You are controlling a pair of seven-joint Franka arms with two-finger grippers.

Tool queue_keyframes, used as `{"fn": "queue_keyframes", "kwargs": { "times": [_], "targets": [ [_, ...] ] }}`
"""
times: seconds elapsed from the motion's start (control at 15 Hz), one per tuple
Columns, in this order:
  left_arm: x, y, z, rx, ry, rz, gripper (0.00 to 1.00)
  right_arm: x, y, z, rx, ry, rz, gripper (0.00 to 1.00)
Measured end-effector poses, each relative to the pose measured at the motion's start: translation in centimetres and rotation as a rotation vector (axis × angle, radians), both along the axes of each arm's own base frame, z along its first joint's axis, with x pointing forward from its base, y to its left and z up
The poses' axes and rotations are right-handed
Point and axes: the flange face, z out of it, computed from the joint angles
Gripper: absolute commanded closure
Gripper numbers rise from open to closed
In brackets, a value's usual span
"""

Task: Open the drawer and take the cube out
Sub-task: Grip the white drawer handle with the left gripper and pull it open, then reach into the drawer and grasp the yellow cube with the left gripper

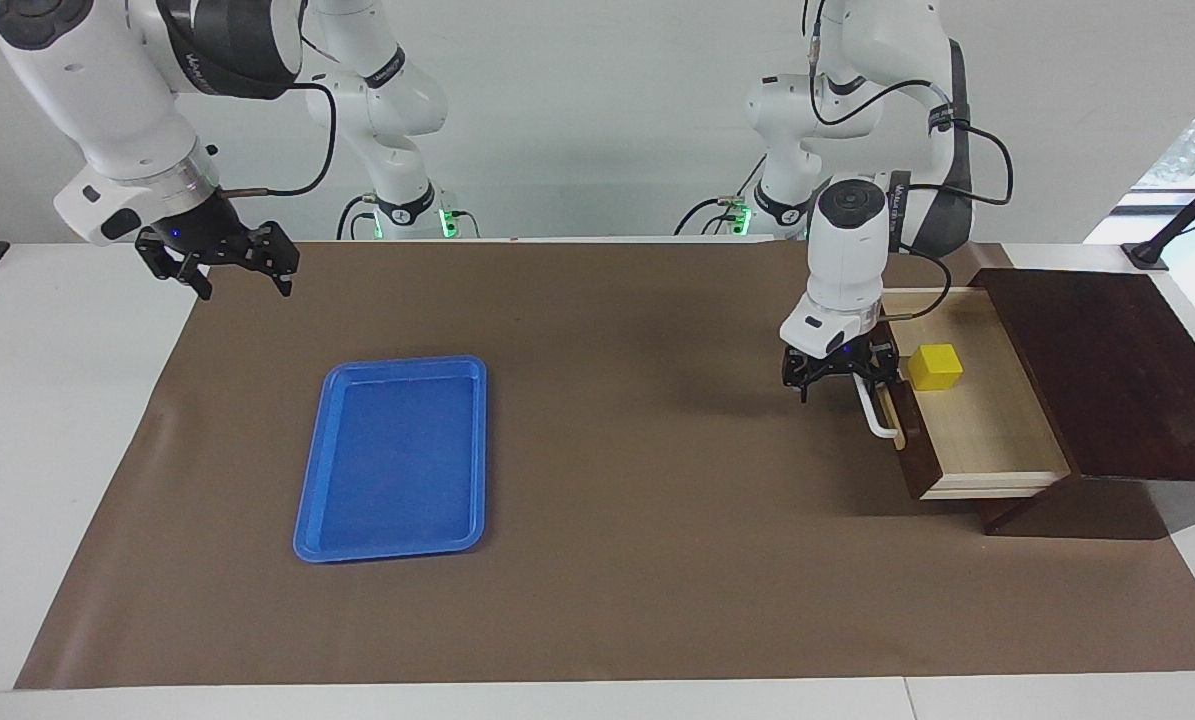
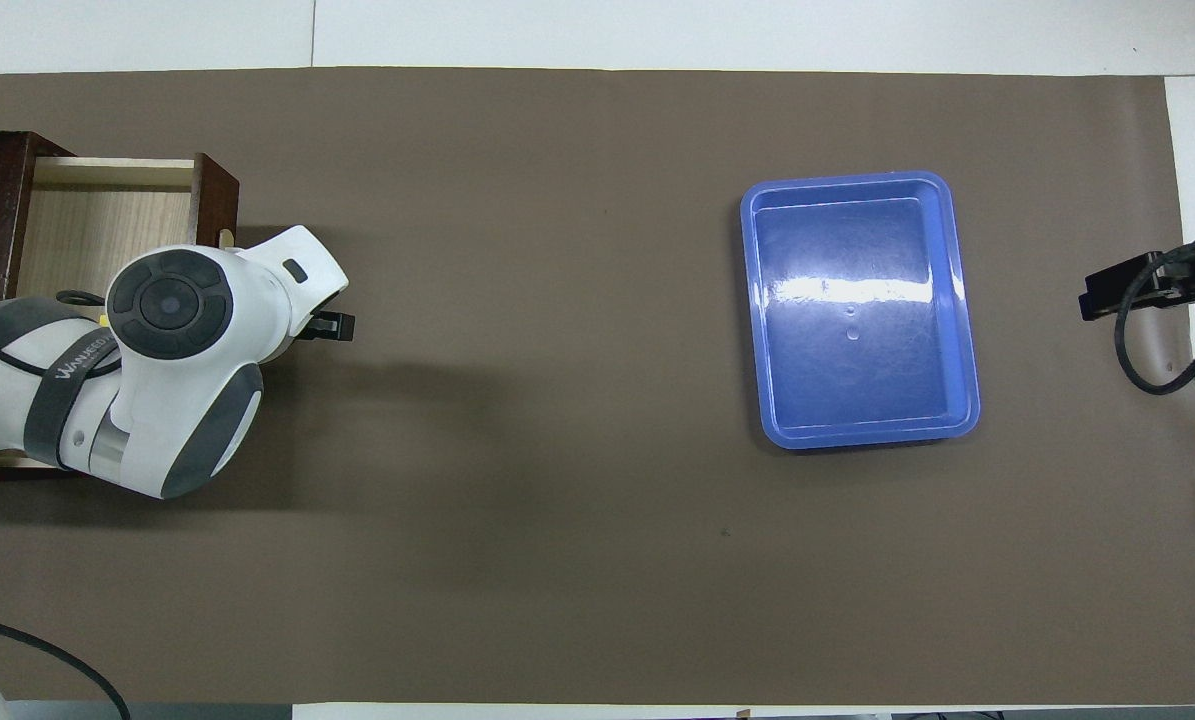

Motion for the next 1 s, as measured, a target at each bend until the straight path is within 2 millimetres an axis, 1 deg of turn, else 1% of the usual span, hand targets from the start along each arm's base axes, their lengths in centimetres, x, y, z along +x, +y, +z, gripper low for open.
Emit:
{"fn": "queue_keyframes", "kwargs": {
  "times": [0.07, 0.13, 0.27, 0.33, 0.4, 0.47, 0.6, 0.67, 0.73, 0.8, 0.87, 1.0],
  "targets": [
    [0.7, -0.2, 1.6, -0.016, 0.02, 0.039, 0.0, 0.0, 0.0, 0.0, 0.0, 0.0, 0.0, 0.0],
    [1.5, -0.4, 3.7, -0.037, 0.033, 0.086, 0.0, 0.0, 0.0, 0.0, 0.0, 0.0, 0.0, 0.0],
    [3.1, -0.1, 8.9, -0.075, 0.034, 0.205, 0.0, 0.0, 0.0, -0.1, 0.0, 0.001, 0.0, 0.0],
    [3.6, 1.0, 11.2, -0.092, 0.023, 0.283, 0.0, 0.0, 0.0, -0.1, 0.0, 0.002, 0.0, 0.0],
    [4.1, 3.0, 12.9, -0.118, 0.011, 0.367, 0.0, 0.0, 0.0, -0.1, 0.0, 0.002, 0.0, 0.0],
    [4.4, 5.6, 14.0, -0.151, 0.004, 0.458, 0.0, 0.0, 0.0, -0.1, 0.0, 0.003, 0.0, 0.0],
    [4.7, 10.7, 14.8, -0.191, -0.012, 0.644, 0.0, 0.0, 0.0, -0.1, 0.0, 0.003, 0.0, 0.0],
    [4.7, 12.8, 14.8, -0.203, -0.022, 0.744, 0.0, 0.0, 0.0, -0.1, 0.0, 0.003, 0.0, 0.0],
    [4.8, 14.4, 14.6, -0.211, -0.034, 0.846, 0.0, 0.0, 0.0, -0.1, 0.0, 0.003, 0.0, 0.0],
    [4.8, 15.6, 14.4, -0.217, -0.046, 0.944, 0.0, 0.0, 0.0, -0.1, 0.0, 0.003, 0.0, 0.0],
    [4.7, 16.2, 14.0, -0.222, -0.057, 1.029, 0.0, 0.0, 0.0, -0.1, 0.0, 0.003, 0.0, 0.0],
    [4.3, 16.8, 12.5, -0.233, -0.081, 1.159, 0.0, 0.0, 0.0, -0.1, 0.0, 0.003, 0.0, 0.0]
  ]
}}
